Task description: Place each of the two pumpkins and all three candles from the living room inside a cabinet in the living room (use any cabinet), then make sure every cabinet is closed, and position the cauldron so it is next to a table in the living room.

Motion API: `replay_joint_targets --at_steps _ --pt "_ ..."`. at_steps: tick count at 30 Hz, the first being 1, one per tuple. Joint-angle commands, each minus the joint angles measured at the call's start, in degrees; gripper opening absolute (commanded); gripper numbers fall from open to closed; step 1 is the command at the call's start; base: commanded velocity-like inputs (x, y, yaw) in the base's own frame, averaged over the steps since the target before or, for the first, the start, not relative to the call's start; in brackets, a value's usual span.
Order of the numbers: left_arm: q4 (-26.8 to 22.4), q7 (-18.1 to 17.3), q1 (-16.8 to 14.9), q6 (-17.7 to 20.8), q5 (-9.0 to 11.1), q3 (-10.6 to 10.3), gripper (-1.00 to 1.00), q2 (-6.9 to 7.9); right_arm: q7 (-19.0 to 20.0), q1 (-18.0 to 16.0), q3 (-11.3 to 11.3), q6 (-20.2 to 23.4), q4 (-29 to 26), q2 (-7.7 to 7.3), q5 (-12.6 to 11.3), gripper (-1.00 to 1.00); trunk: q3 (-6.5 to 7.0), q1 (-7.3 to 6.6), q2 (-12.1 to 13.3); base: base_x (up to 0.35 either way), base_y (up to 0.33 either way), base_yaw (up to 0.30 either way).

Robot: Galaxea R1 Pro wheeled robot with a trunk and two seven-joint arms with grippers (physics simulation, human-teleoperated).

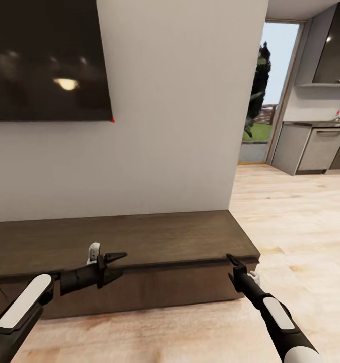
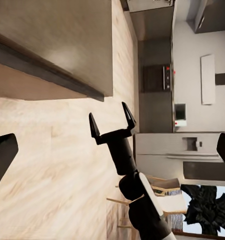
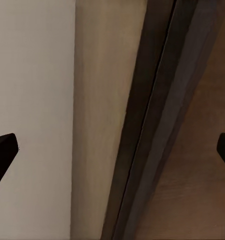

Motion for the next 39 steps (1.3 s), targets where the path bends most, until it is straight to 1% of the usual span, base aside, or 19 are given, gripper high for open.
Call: replay_joint_targets --at_steps 1,18,33,36,38,39 --pt "0.0 -0.6 0.0 0.0 -0.5 -0.1 1.00 0.05 0.1 0.0 -0.2 0.5 0.0 0.02 -0.3 1.00 -0.06 0.02 0.0 0.196 0.000 0.000" --pt "0.1 -0.6 0.0 0.0 -0.5 -0.1 1.00 0.12 0.1 0.0 -0.2 0.4 0.3 -0.02 -0.3 1.00 -0.06 0.02 0.0 0.035 -0.016 0.000" --pt "0.0 -0.6 0.0 0.0 -0.5 -0.1 1.00 -0.03 0.5 0.0 -0.2 0.4 0.3 -0.03 -0.4 1.00 -3.38 0.40 -0.2 0.000 0.000 0.000" --pt "0.0 -0.6 0.0 0.0 -0.5 -0.1 1.00 -0.06 2.0 0.0 -0.2 0.4 0.5 -0.09 -0.3 1.00 -4.04 0.48 -0.3 0.000 0.000 0.000" --pt "0.0 -0.6 0.0 0.0 -0.5 -0.1 1.00 -0.05 4.1 0.0 -0.2 0.4 1.2 -0.17 -0.3 1.00 -4.04 0.48 -0.3 0.000 0.000 0.000" --pt "0.0 -0.6 0.0 0.0 -0.5 -0.1 1.00 -0.04 5.5 0.0 -0.2 0.4 1.9 -0.46 -0.3 1.00 -4.04 0.48 -0.3 0.000 0.000 0.000"
